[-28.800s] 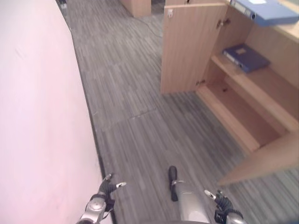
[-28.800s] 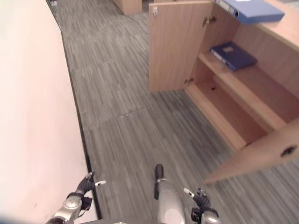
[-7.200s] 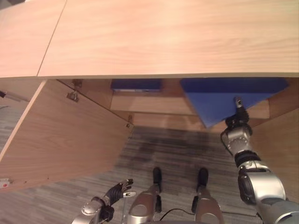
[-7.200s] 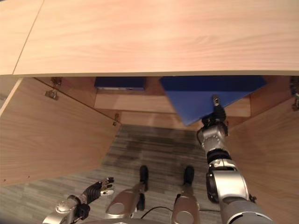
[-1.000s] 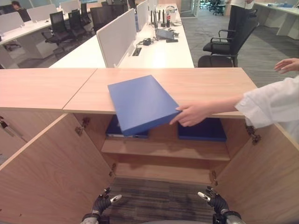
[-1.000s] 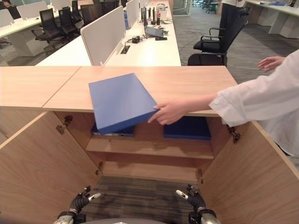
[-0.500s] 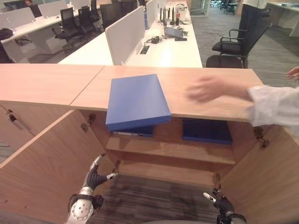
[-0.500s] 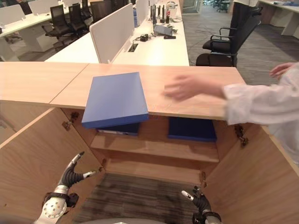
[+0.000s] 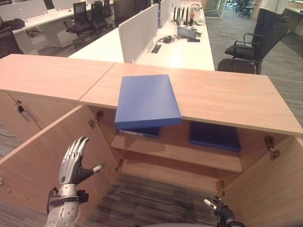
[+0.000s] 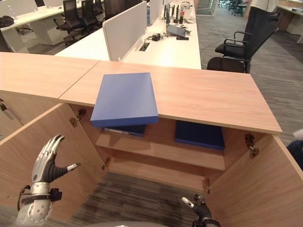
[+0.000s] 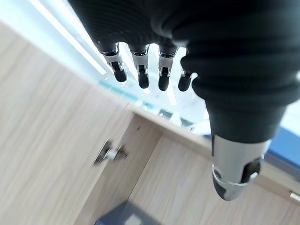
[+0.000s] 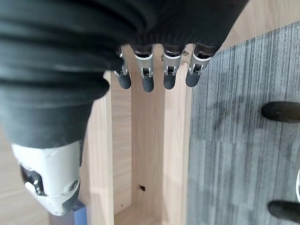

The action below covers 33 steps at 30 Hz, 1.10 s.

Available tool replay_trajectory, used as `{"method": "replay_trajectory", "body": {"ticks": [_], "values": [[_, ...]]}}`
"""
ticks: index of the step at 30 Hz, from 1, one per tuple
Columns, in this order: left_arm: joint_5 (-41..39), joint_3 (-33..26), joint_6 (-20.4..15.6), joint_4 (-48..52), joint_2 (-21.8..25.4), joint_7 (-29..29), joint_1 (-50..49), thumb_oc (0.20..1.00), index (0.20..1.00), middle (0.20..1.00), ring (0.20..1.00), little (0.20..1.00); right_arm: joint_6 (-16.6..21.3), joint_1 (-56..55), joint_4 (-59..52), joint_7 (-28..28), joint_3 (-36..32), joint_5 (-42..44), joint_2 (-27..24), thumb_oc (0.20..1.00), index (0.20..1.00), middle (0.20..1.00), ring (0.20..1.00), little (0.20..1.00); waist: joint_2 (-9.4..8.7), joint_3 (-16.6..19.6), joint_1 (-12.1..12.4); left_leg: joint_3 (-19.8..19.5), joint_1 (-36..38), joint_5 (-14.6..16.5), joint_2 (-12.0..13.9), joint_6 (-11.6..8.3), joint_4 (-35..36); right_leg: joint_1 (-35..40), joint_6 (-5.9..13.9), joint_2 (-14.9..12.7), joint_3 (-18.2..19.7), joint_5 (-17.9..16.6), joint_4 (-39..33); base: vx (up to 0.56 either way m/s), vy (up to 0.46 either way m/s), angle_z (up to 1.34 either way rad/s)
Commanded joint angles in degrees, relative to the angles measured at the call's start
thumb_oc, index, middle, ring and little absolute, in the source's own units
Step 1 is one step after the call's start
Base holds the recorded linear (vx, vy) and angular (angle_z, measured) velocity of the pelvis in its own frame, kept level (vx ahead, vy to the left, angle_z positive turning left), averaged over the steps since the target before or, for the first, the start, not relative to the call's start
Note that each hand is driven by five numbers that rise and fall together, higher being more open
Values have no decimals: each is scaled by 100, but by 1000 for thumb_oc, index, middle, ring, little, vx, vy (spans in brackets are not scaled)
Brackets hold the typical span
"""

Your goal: Put the empty folder in the office cabinet

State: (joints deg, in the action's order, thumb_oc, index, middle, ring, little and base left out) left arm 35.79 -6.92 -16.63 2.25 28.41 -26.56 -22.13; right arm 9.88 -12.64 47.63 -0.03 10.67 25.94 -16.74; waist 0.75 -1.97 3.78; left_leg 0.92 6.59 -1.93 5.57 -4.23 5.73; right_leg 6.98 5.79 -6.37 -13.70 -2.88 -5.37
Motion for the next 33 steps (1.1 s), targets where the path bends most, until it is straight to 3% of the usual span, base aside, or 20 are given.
{"method": "replay_trajectory", "body": {"ticks": [1,7,15,24,33], "values": [[382,-303,-125,362,573,-318,598,1000,1000,1000,1000,1000,258,428,126,-13,-65,397,185,1000,1000,1000,1000,1000,-167,-97,-7,-183,87,338,-54,-153,-73,179,242,38,194,603,293,0,0,0],[846,-122,-53,714,1305,-368,1582,1000,1000,1000,1000,1000,329,470,67,75,105,394,161,1000,1000,1000,1000,1000,-108,-45,-147,-136,119,344,-29,-181,-73,161,255,47,240,615,318,0,0,0],[1058,441,-11,718,1586,-129,2357,1000,1000,1000,1000,1000,326,452,127,90,121,387,144,1000,1000,1000,1000,1000,-74,-11,-312,-36,126,301,-25,-173,-73,116,264,41,298,545,321,-5,-2,-3],[871,1403,63,37,1322,147,3317,1000,1000,1000,1000,1000,287,388,175,36,95,379,130,1000,1000,1000,1000,1000,-37,21,-568,99,169,349,-35,-150,-73,83,287,25,429,498,285,6,5,-8],[811,1952,165,-525,1077,304,3736,1000,1000,1000,1000,1000,251,361,221,-3,21,430,121,1000,1000,1000,1000,1000,-41,34,-707,200,226,394,-43,-129,-73,64,300,26,535,468,270,11,12,-10]]}}
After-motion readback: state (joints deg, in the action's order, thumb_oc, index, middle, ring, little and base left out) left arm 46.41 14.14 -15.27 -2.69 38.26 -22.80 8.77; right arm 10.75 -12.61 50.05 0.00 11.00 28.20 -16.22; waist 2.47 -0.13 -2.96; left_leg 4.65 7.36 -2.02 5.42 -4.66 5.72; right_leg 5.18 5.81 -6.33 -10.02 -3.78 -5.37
